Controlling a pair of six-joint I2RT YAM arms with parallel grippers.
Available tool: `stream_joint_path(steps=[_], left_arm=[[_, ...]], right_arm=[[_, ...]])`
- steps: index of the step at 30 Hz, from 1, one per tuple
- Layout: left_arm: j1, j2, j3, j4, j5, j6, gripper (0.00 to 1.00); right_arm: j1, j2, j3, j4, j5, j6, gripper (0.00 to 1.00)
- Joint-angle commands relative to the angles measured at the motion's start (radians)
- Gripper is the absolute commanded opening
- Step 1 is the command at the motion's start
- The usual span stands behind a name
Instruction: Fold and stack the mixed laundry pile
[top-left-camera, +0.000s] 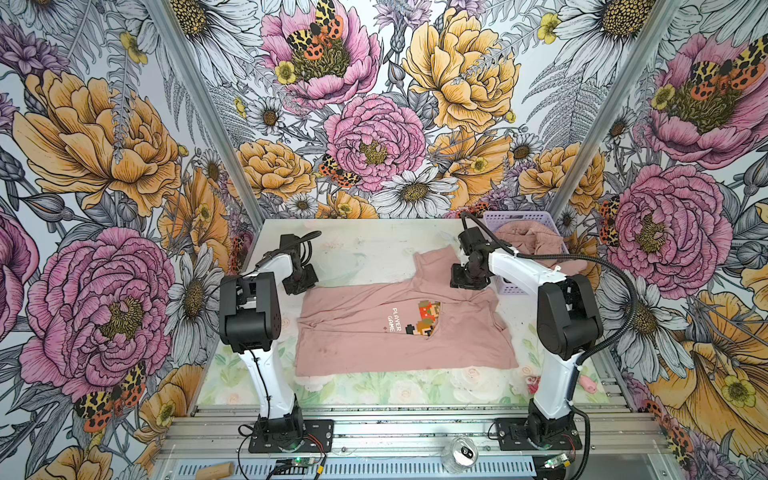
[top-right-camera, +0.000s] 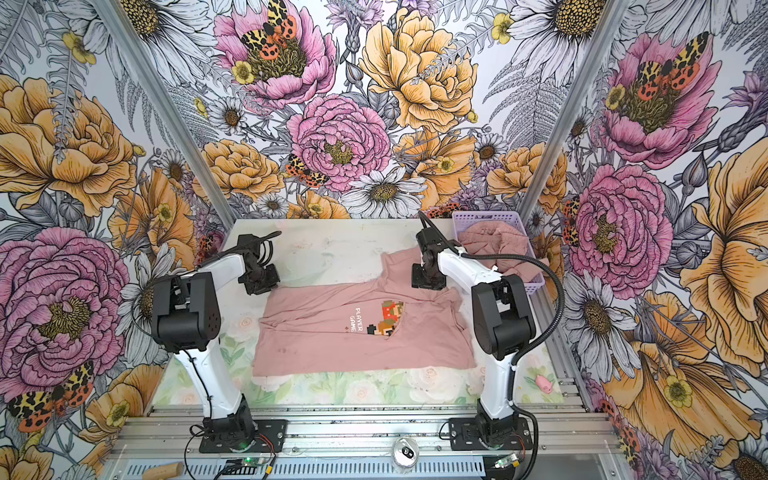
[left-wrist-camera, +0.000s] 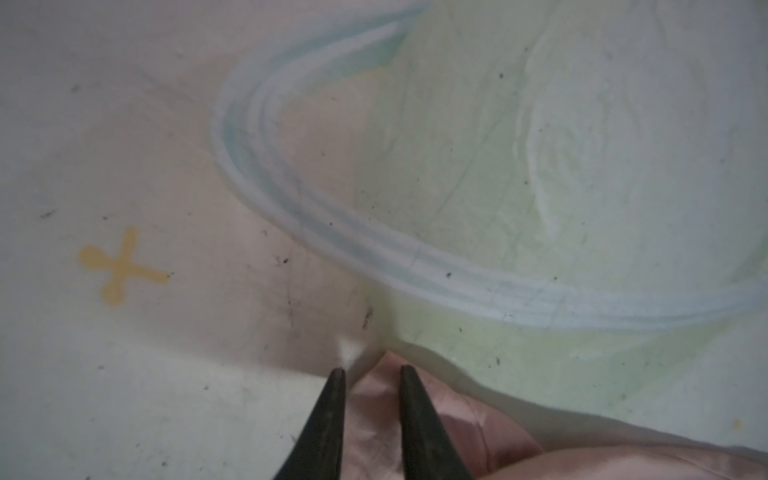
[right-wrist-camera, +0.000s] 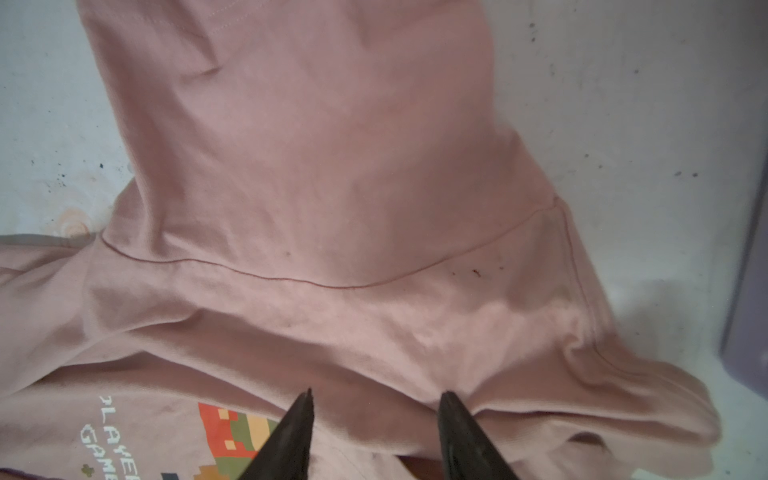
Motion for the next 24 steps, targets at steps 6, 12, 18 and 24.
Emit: stream_joint_path(steps=[6, 12, 18, 24], left_arm=[[0.0, -0.016, -0.027, 0.017, 0.035, -0.006, 0.06], [0.009, -0.063, -0.045, 0.003, 0.032, -0.006, 0.0], [0.029, -0.144, -0.061, -0.01, 0.005, -0.015, 0.0], [0.048, -0.221, -0.054, -0.039, -0.008, -0.015, 0.0]], right_arm=[[-0.004, 0.016, 0.067, 0.002, 0.009, -0.001, 0.51], [-0.047, 0.079, 0.175, 0.002, 0.011, -0.01, 0.51], [-0.109, 0.205, 0.345, 0.003, 0.023, -0.006, 0.51], [-0.126, 0.377, 0.591, 0.003, 0.029, -0.008, 0.51]])
